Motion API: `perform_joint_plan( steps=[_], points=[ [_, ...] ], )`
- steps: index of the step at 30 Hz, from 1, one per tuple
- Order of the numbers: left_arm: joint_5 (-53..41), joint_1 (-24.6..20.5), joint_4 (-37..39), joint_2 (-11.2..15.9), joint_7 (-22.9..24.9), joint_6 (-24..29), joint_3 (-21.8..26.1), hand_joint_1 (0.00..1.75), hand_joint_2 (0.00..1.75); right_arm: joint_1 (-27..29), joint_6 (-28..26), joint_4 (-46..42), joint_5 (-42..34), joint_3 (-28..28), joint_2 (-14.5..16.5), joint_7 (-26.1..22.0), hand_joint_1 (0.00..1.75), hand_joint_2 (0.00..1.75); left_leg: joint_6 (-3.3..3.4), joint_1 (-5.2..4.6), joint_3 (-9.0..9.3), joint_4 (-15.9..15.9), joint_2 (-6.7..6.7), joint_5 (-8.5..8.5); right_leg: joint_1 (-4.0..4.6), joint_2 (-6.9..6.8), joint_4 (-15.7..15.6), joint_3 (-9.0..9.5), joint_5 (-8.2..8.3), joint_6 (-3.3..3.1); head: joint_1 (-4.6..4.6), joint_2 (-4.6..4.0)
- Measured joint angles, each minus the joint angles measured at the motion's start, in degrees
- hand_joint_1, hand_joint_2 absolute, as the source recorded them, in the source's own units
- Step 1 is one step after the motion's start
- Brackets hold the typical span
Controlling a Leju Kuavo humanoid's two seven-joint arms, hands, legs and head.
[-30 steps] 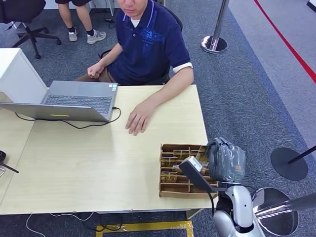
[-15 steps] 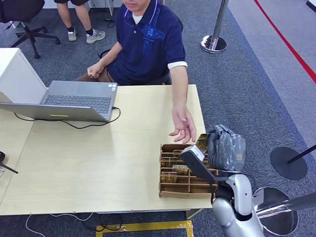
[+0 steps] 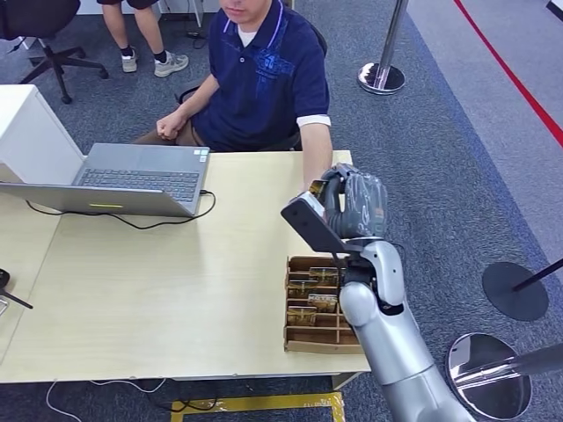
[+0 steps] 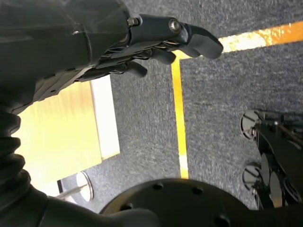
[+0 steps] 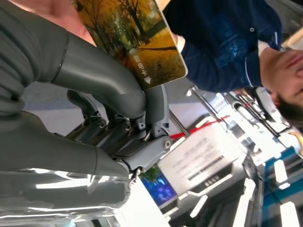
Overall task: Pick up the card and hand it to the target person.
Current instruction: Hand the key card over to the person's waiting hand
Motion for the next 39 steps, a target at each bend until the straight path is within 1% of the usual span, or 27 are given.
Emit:
perform_joint_plan(
  steps=[2, 5, 8, 9, 12, 28, 39],
  points=[
    [0.0, 0.0, 0.0, 0.0, -0.8, -1.2, -0.2, 0.0, 1.75, -2.7, -0.3, 3.5, -1.1, 0.3, 0.9, -0.1, 1.52, 1.75, 0.01, 0.0, 0.0, 0.0, -0.01, 0.01, 0.0, -0.04, 0.0, 0.01, 0.0, 0.0, 0.01, 0.0],
    [0.0, -0.1, 0.0, 0.0, -1.5, -2.0, -0.3, 0.0, 1.75, -5.2, -0.4, 7.5, -1.9, 0.8, 2.0, -0.2, 1.52, 1.75, 0.01, 0.0, 0.0, 0.0, -0.01, 0.01, 0.0, -0.04, 0.0, 0.01, 0.0, 0.0, 0.01, 0.0],
    [-0.1, -0.2, 0.0, 0.0, -1.6, -2.4, -0.5, 0.0, 0.44, -6.5, -0.5, 10.0, -2.0, 1.1, 2.7, -0.1, 1.52, 1.75, 0.01, 0.0, -0.01, 0.0, -0.01, 0.01, 0.0, -0.04, 0.0, 0.0, 0.0, 0.0, 0.0, 0.0],
    [-0.1, -0.2, 0.0, 0.1, -1.6, -2.6, -0.6, 0.0, 0.44, -6.7, -0.5, 10.6, -2.0, 1.2, 2.9, 0.0, 1.52, 1.75, 0.01, 0.0, -0.02, 0.0, -0.02, 0.01, 0.0, -0.05, 0.0, 0.0, 0.0, 0.0, 0.0, 0.0],
    [-0.1, -0.3, 0.0, 0.1, -1.6, -2.9, -0.8, 0.0, 1.75, -6.9, -0.5, 11.7, -2.0, 1.3, 3.3, 0.0, 1.52, 1.75, 0.01, 0.0, -0.04, 0.0, -0.02, 0.0, 0.0, -0.05, 0.0, -0.01, 0.0, 0.0, 0.0, 0.0],
    [0.3, -0.5, 0.0, 0.1, -1.8, -2.9, -1.1, 0.0, 1.75, -9.4, -0.7, 16.0, -2.1, 1.3, 4.3, -0.7, 1.52, 1.75, 0.01, 0.0, -0.05, 0.0, -0.01, 0.0, 0.0, -0.04, 0.0, -0.03, -0.01, 0.0, 0.0, 0.0],
    [0.4, -0.5, 0.0, 0.1, -1.4, -2.8, -1.1, 0.0, 1.75, -9.5, -1.1, 16.3, -2.7, 1.3, 4.3, -1.0, 1.52, 1.75, 0.01, 0.0, -0.05, 0.0, -0.01, 0.0, 0.0, -0.04, 0.0, -0.04, -0.01, 0.0, 0.0, 0.0]
  ],
)
